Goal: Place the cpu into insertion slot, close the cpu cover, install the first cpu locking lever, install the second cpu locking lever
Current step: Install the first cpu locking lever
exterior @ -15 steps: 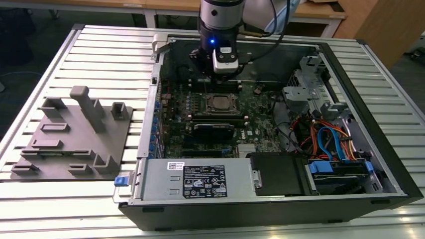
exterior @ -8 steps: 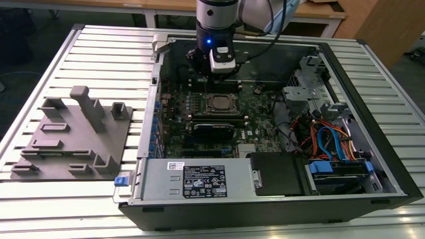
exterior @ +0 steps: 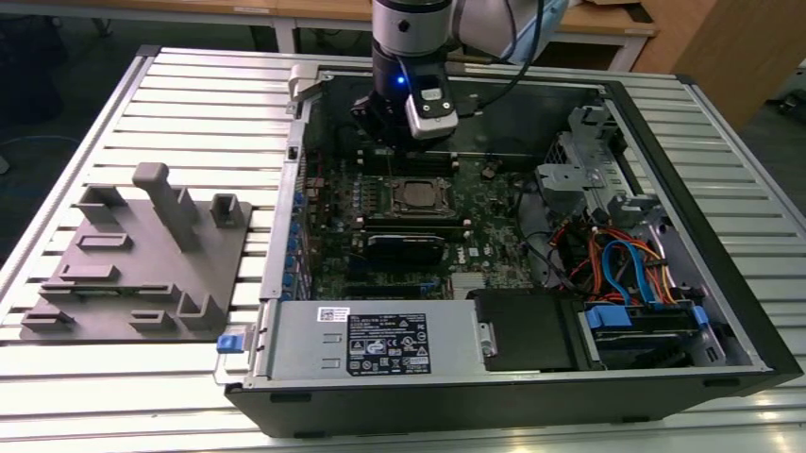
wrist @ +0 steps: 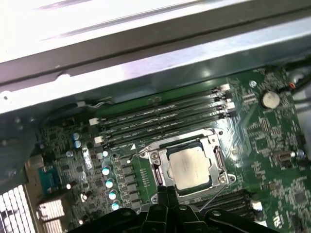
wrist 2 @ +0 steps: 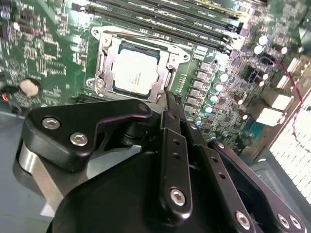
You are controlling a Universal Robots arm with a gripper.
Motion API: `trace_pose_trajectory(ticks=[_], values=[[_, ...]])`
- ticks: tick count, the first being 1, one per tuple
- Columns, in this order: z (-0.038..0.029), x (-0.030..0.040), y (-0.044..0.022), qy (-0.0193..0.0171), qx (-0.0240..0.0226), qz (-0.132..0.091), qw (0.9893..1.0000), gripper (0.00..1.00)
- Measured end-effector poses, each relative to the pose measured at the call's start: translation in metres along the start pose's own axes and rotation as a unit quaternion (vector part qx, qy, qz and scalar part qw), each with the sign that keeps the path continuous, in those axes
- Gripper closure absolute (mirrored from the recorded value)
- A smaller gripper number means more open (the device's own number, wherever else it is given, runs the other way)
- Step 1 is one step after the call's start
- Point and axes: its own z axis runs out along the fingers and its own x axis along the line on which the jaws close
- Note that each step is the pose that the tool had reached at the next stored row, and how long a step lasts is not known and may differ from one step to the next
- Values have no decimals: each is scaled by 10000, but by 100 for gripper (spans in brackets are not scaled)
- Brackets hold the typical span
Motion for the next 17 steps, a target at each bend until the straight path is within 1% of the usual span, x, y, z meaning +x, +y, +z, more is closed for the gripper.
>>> trace_pose_trajectory(ticks=[2,3,5,7,17], values=[[1,0,0,1,-4,-149,9999,90],[1,0,0,1,-5,-173,9999,90],[1,0,0,0,-5,-177,9998,90],[1,0,0,-21,-13,-200,9998,90],[1,0,0,-23,-13,-203,9998,90]])
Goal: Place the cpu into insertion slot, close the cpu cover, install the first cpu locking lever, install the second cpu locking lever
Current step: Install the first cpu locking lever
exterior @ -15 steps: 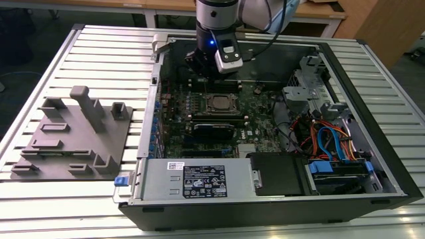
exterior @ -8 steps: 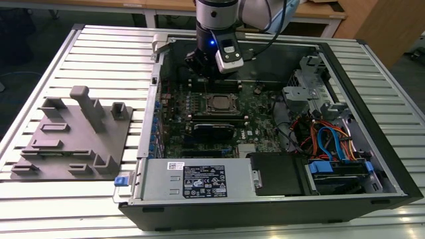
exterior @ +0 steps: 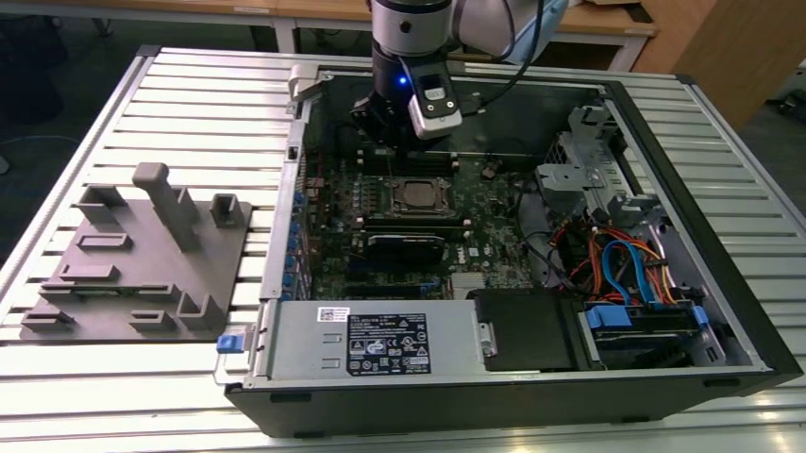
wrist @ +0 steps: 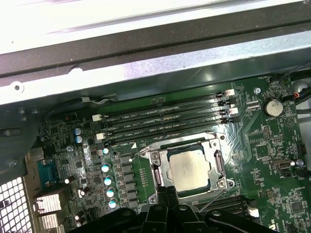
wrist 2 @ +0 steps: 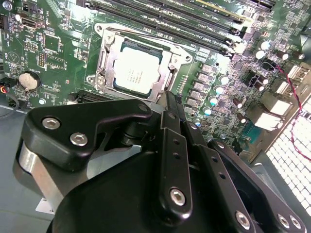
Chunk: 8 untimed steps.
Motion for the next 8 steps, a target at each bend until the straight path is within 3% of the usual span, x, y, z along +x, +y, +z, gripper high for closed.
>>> trace_pose_trajectory(ticks=[3,8], values=[[0,0,0,1,-1,-57,10000,90],[0,0,0,4,-12,-380,9993,90]])
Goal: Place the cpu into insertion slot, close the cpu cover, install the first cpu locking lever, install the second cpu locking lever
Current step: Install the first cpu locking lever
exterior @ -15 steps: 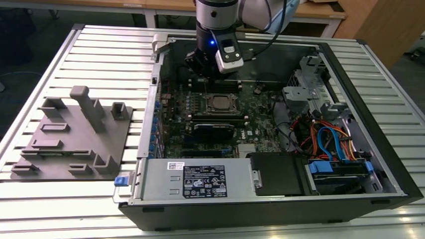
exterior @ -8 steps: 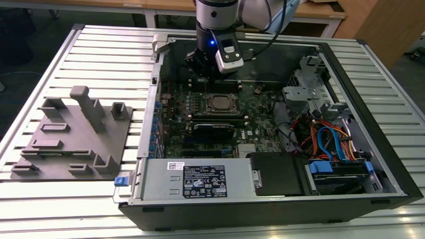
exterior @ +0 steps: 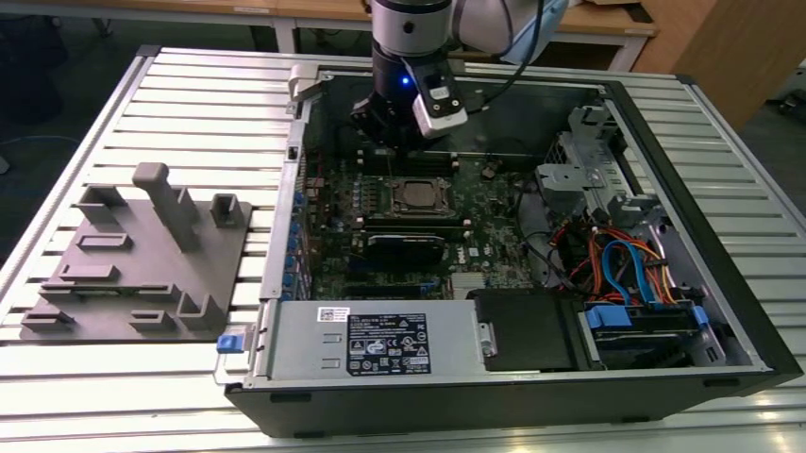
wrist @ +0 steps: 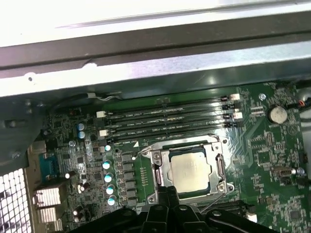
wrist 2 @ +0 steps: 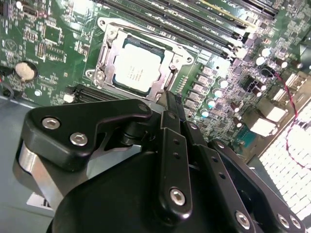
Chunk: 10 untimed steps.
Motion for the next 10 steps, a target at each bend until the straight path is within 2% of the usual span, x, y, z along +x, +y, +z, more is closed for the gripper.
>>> trace_pose_trajectory(ticks=[10], values=[[0,0,0,0,-1,-27,10000,90]])
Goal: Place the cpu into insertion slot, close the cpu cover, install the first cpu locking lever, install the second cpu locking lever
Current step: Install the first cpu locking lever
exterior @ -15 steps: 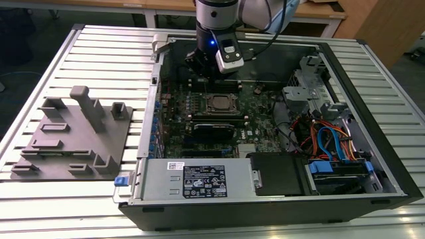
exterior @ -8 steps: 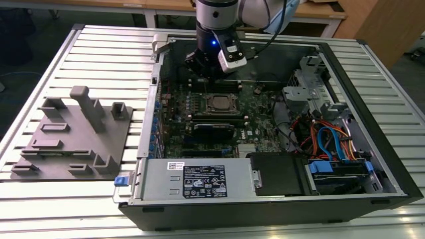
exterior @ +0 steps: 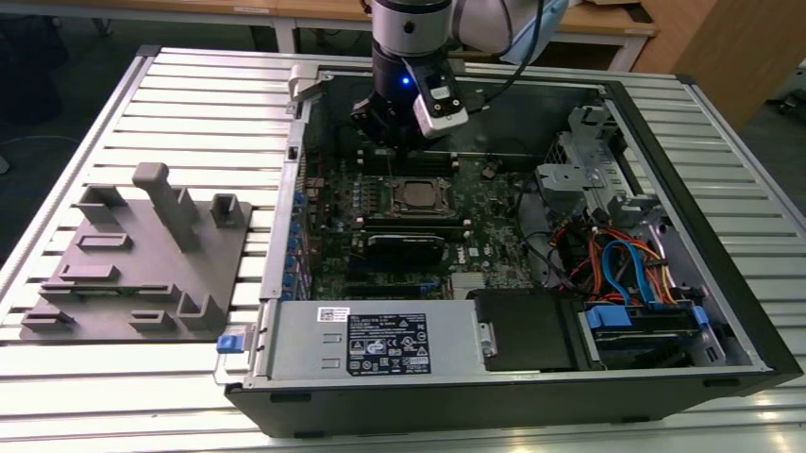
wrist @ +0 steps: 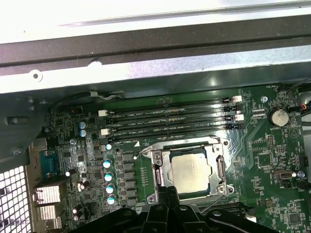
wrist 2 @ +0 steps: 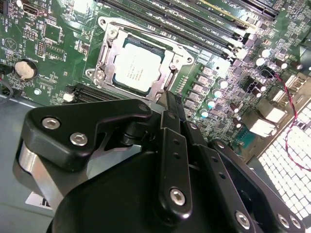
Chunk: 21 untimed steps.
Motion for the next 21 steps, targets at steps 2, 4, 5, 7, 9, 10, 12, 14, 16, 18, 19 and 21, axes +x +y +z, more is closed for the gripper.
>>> trace_pose_trajectory(ticks=[2,4,5,7,9,10,12,14,16,18,19,21], values=[[0,0,0,0,0,-1,10000,90],[0,1,0,0,0,-20,10000,90],[0,1,0,0,-2,-50,10000,90],[0,2,0,2,-5,-170,9999,90],[-1,29,-5,3,-9,-214,9998,90],[-2,50,-7,3,-14,-215,9998,90],[-3,97,-13,3,-20,-216,9998,90],[-5,137,-18,4,-23,-217,9998,90],[-5,161,-21,3,-25,-217,9998,90],[-5,163,-21,4,-25,-218,9998,90],[-6,174,-23,4,-25,-219,9998,90],[-6,184,-24,3,-25,-220,9998,90]])
